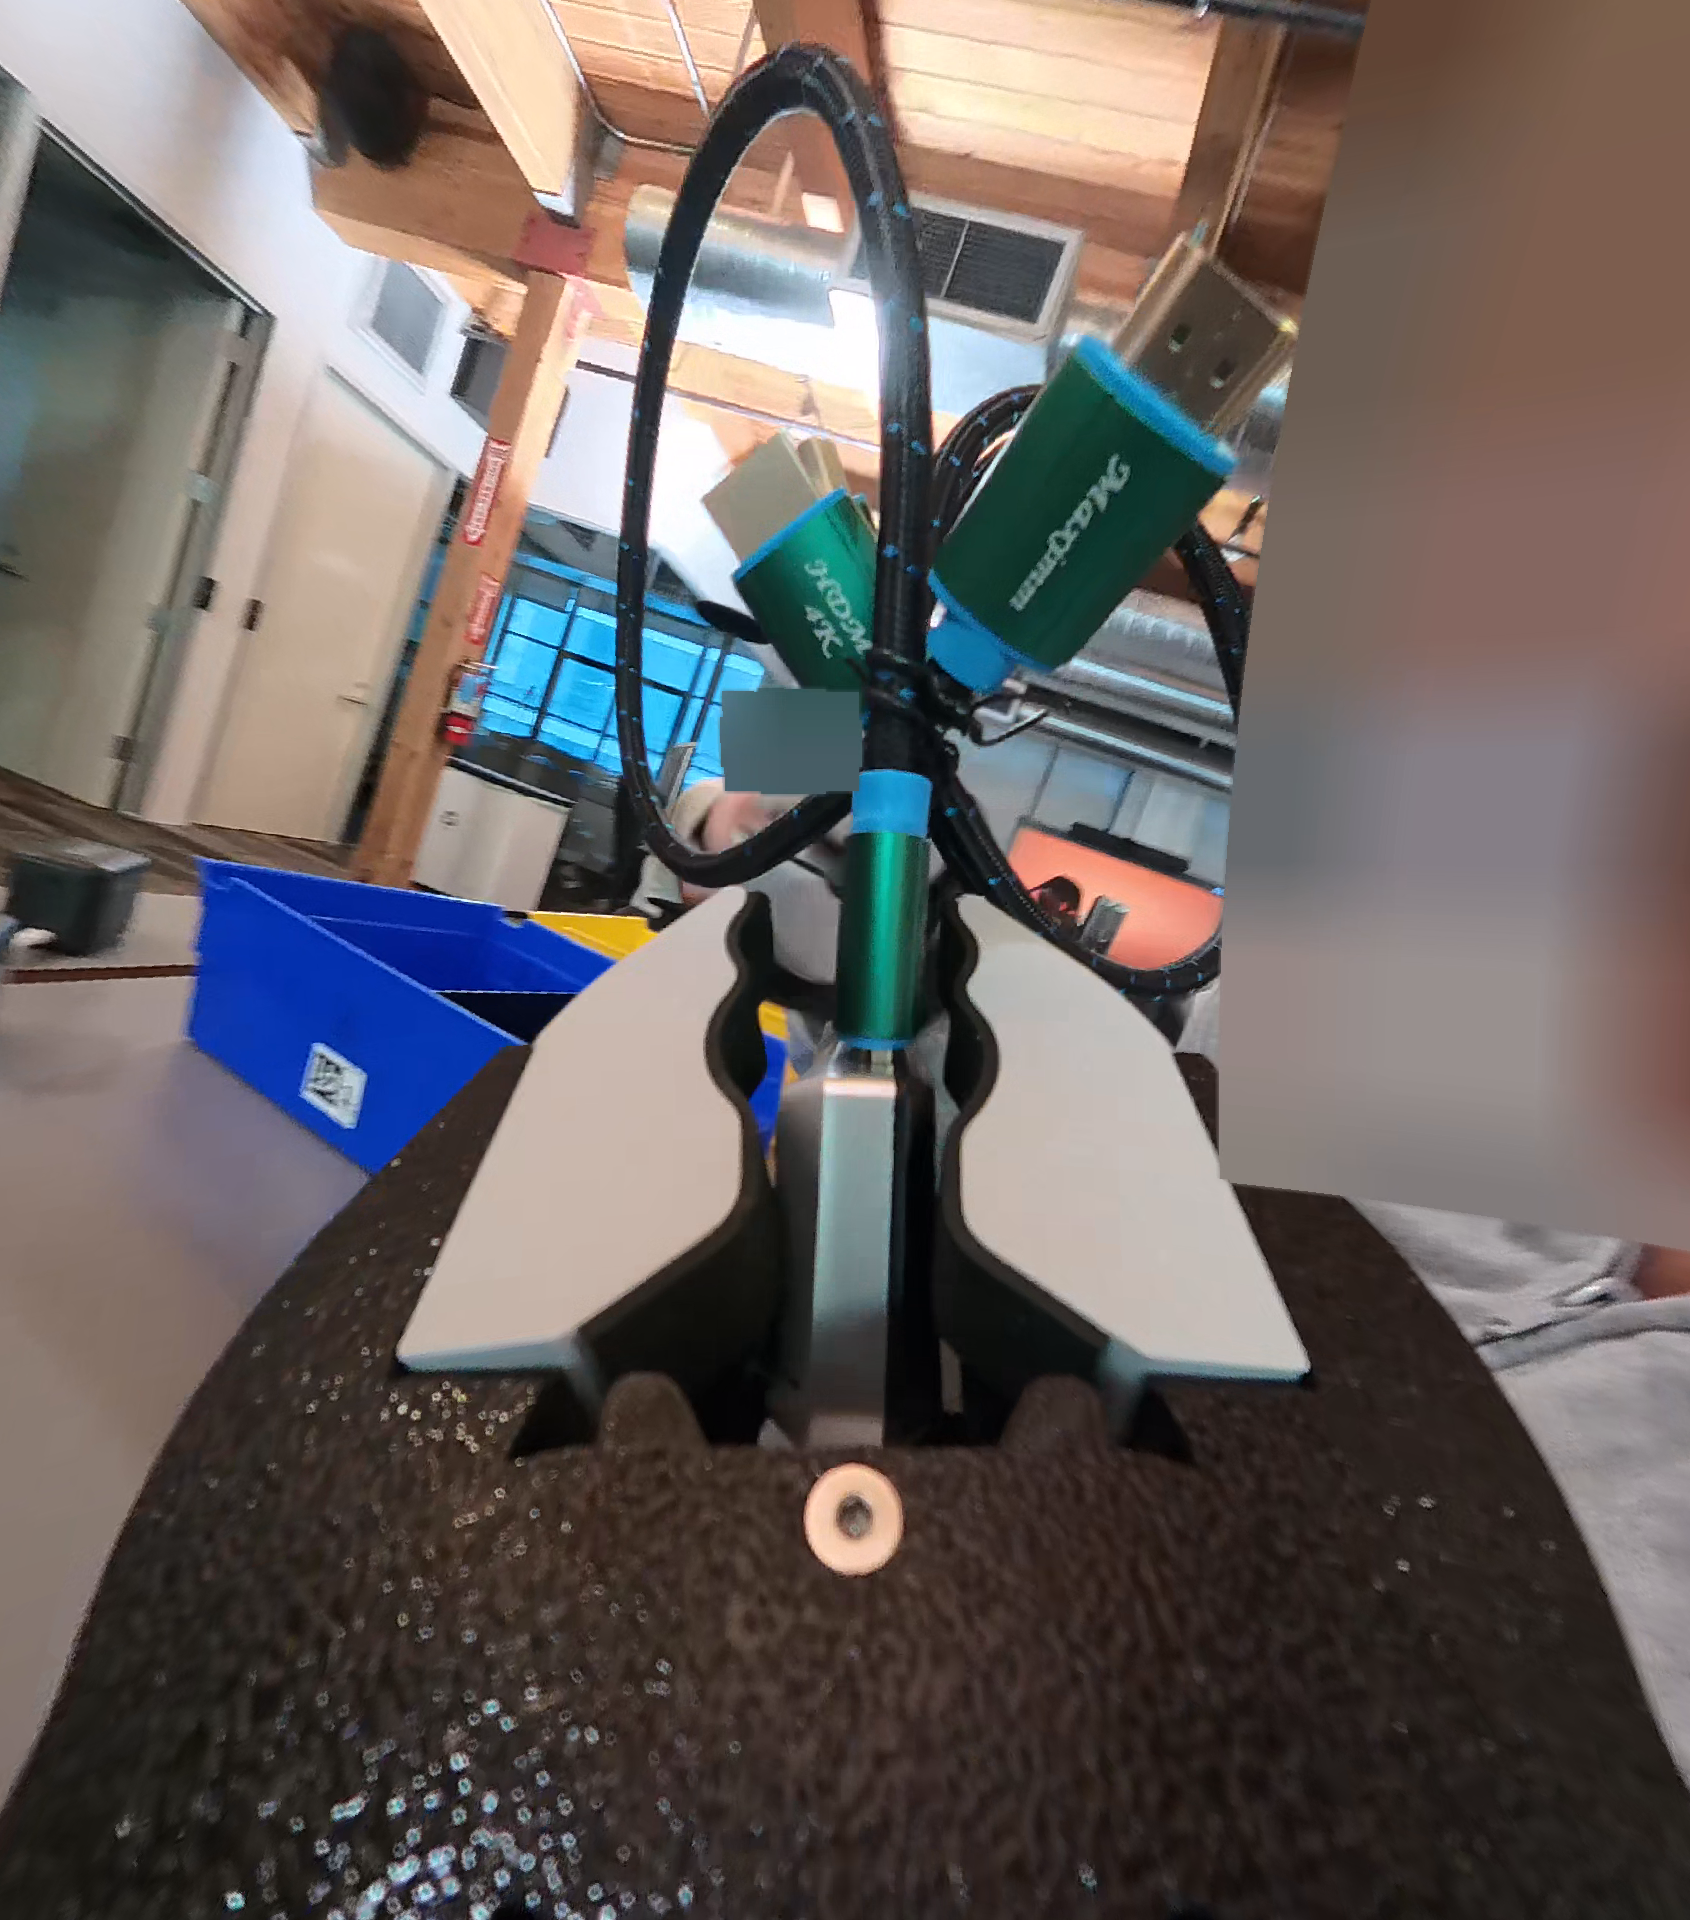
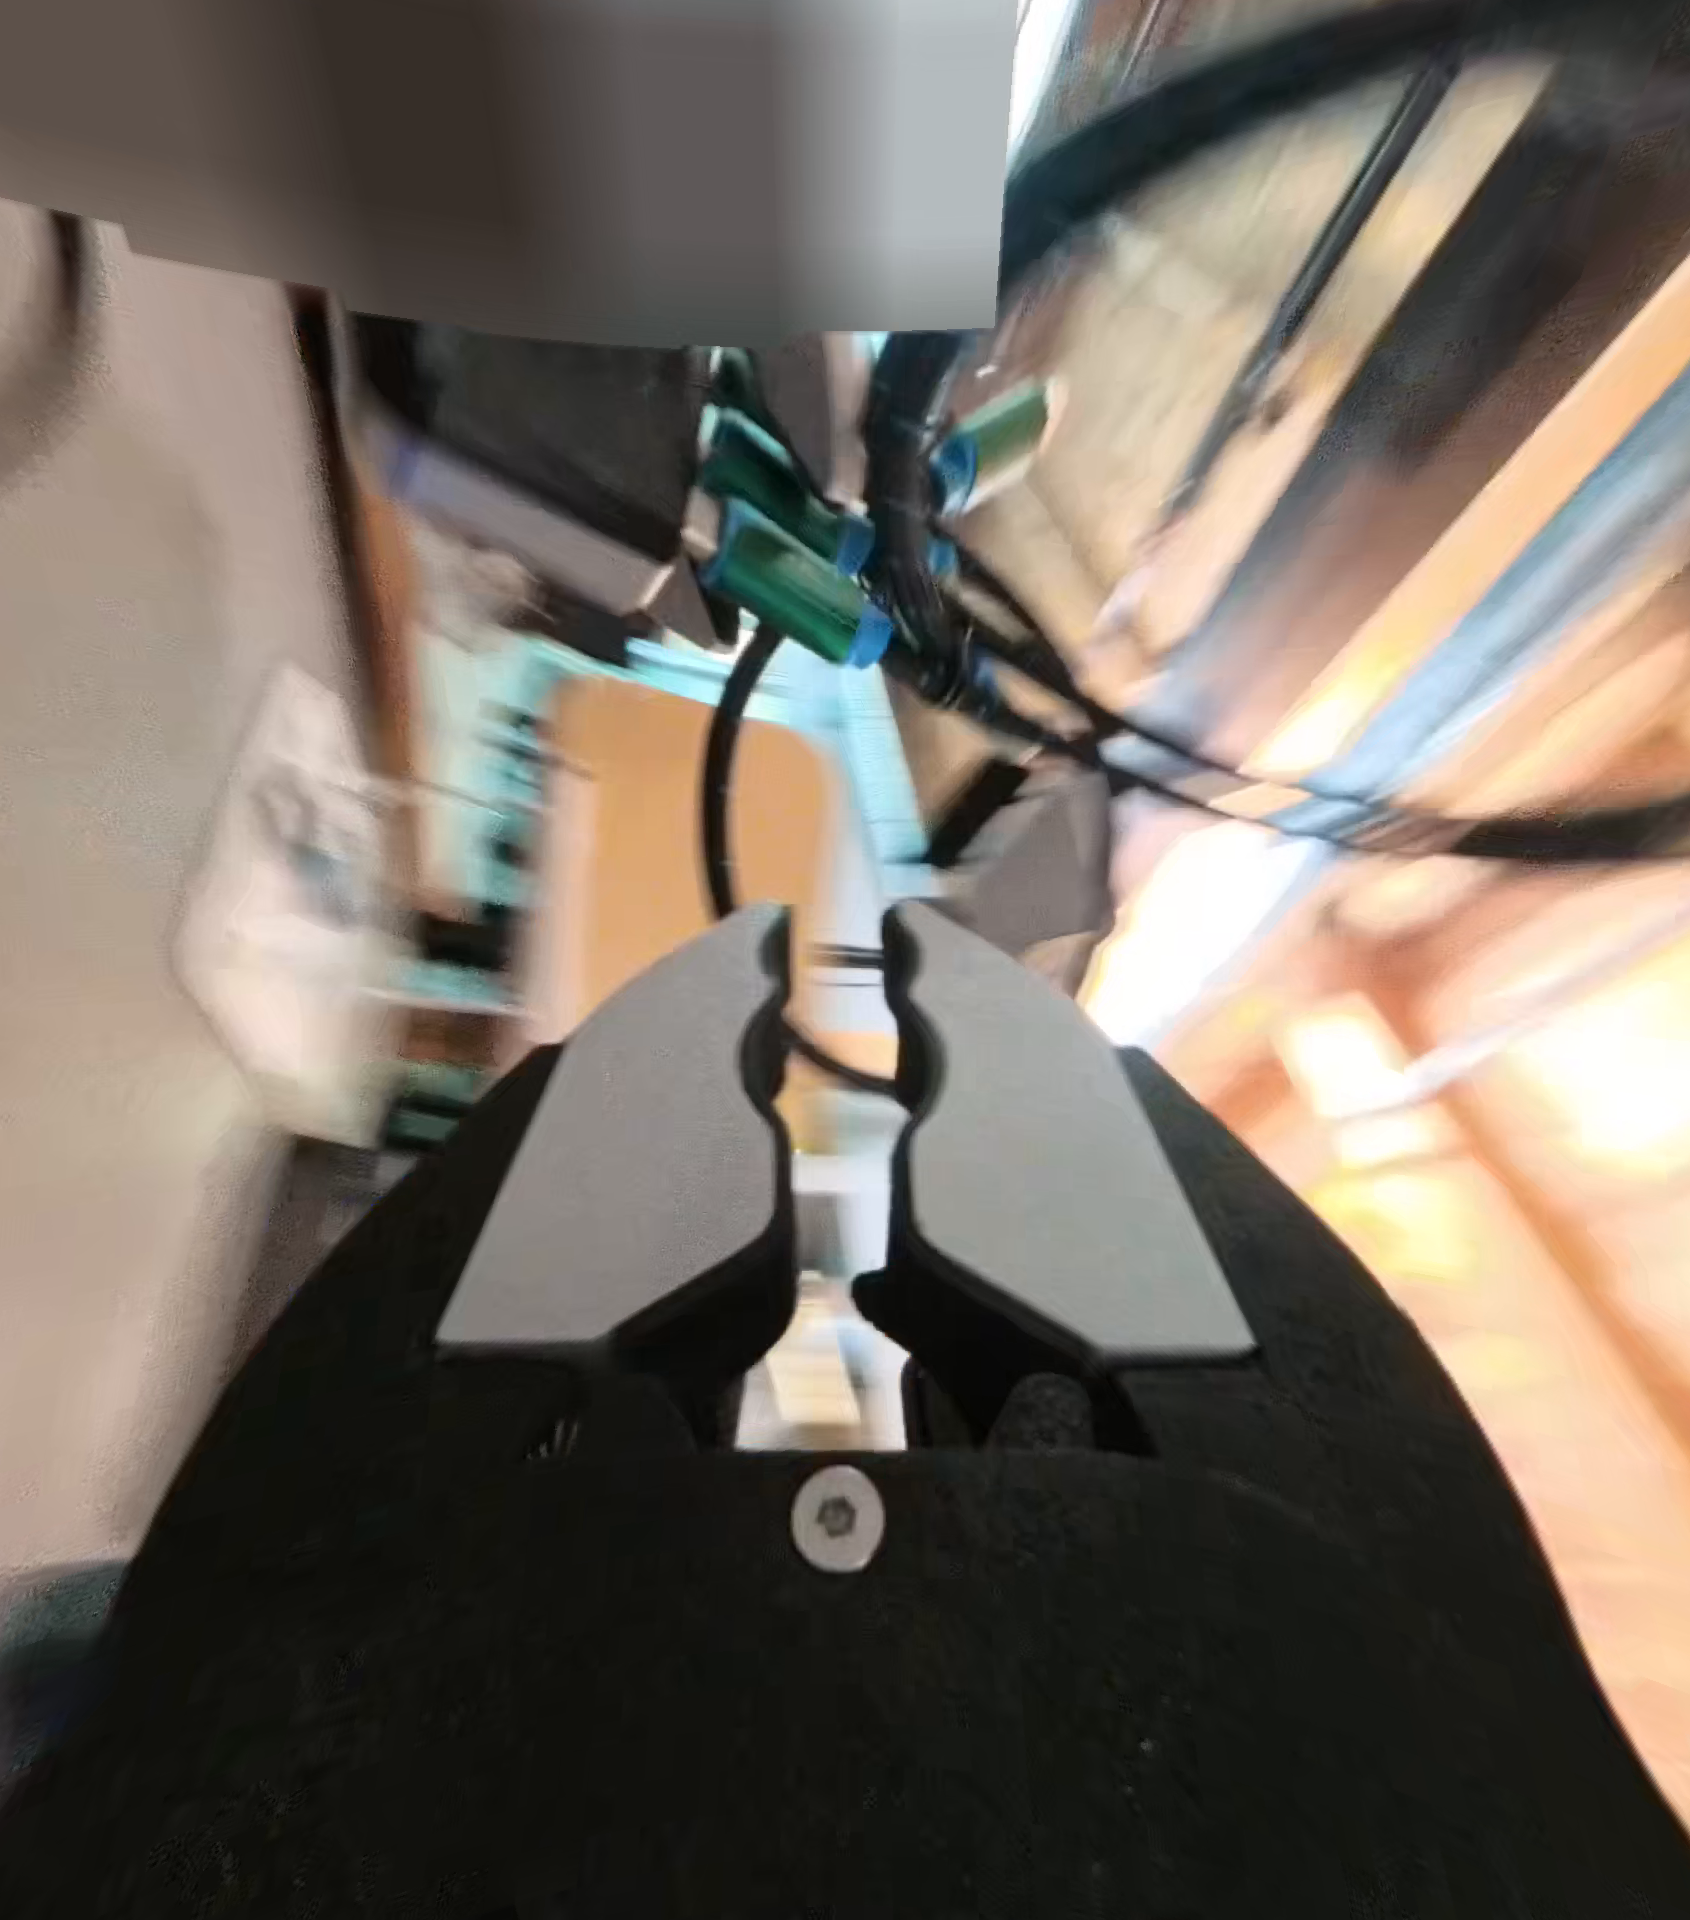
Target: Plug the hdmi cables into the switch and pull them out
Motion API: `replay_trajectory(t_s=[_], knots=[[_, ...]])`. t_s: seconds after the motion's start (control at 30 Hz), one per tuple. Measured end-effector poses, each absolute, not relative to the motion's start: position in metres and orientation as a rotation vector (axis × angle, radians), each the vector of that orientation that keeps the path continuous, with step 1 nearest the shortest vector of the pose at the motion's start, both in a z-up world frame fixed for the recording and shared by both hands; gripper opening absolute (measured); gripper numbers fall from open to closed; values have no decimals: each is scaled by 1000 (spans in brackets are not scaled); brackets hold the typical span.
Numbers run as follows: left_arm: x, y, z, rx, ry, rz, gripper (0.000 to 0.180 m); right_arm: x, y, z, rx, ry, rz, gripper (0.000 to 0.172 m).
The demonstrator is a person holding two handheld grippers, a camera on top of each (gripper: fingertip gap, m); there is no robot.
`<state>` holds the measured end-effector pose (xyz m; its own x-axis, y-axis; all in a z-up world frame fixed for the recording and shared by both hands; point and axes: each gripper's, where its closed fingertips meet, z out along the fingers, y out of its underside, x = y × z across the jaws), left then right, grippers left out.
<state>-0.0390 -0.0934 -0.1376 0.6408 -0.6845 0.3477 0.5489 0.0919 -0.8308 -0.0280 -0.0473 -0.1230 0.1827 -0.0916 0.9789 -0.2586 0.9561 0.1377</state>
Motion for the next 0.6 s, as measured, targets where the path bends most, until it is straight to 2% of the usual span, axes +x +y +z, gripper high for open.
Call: replay_trajectory(t_s=[0.03,0.1,0.17,0.33,0.6], knots=[[-40,-93,-138,-1166,148,-905,31,-28,-49,-133,99,-1559,413,3],[-39,-93,-139,-1180,165,-869,31,-21,-66,-135,-264,-1761,1043,3],[-37,-92,-140,-1188,180,-851,31,-24,-65,-122,-478,-1750,1358,10],[-33,-90,-144,-1218,197,-823,31,-28,-85,-135,-692,-1919,1645,31],[-36,-89,-147,-1232,194,-811,31,-38,-96,-144,-785,-1955,1734,19]])
